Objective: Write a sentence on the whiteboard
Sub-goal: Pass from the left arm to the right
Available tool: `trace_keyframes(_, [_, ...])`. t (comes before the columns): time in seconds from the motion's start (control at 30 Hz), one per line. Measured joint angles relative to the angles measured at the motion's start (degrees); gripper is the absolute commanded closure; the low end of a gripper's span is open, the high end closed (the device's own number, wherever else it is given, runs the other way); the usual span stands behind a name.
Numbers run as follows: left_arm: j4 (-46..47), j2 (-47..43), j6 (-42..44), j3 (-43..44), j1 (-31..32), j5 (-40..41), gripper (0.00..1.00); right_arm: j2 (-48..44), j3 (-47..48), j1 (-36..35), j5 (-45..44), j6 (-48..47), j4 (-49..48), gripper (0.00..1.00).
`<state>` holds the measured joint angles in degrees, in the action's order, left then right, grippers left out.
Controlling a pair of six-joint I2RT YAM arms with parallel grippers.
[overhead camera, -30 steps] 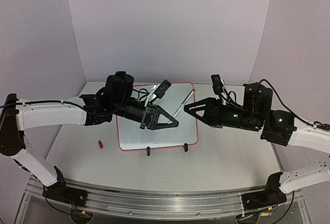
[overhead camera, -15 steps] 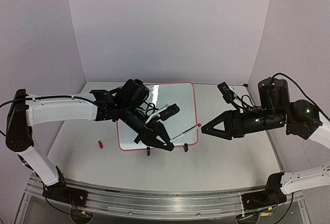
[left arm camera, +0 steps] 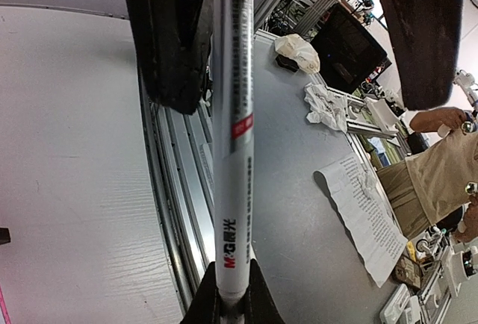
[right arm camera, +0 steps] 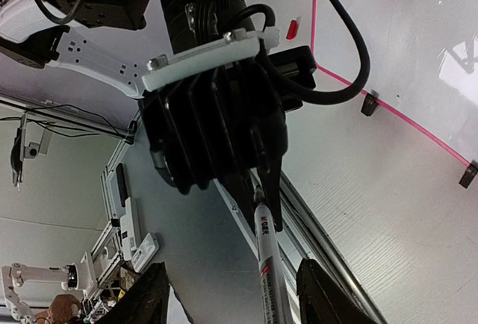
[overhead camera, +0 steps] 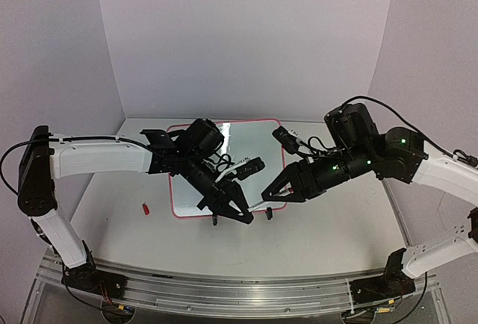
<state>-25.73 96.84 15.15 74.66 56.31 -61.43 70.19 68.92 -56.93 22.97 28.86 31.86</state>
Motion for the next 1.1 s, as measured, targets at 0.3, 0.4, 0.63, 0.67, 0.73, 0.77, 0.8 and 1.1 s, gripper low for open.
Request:
trace_keyframes(0.3, [-1.07, 0.08, 0.16, 0.61, 0.00, -0.54, 1.00, 2.13, 0.36, 0.00, 2.55, -0.19, 0.15, 0.56])
trace_keyframes(0.4, [-1.23, 0.08, 0.15, 1.00, 0.00, -0.58, 1.00, 2.54, 0.45, 0.00, 2.57, -0.23, 0.27, 0.63])
trace_keyframes(0.63, [-1.35, 0.12, 0.10, 1.16, 0.00, -1.02, 1.00, 3.63, 0.91, 0.00, 2.59, -0.37, 0.42, 0.68])
trace_keyframes(0.67, [-1.41, 0.17, 0.09, 1.28, 0.00, -1.05, 1.00, 3.82, 0.94, 0.00, 2.59, -0.37, 0.40, 0.69])
trace_keyframes(0.73, [-1.38, 0.32, 0.09, 1.56, 0.00, -1.16, 1.00, 4.14, 0.95, 0.00, 2.55, -0.39, 0.43, 0.72])
trace_keyframes(0.77, [-1.41, 0.37, 0.08, 1.67, 0.00, -1.26, 1.00, 4.23, 0.95, 0.00, 2.54, -0.39, 0.44, 0.74])
trace_keyframes(0.8, [-1.42, 0.41, 0.07, 1.77, 0.00, -1.35, 1.00, 4.32, 0.95, 0.00, 2.53, -0.38, 0.44, 0.77])
trace_keyframes(1.1, [-1.36, 0.45, 0.05, 1.89, 0.00, -1.49, 1.00, 4.70, 0.99, 0.00, 2.44, -0.59, 0.44, 0.89])
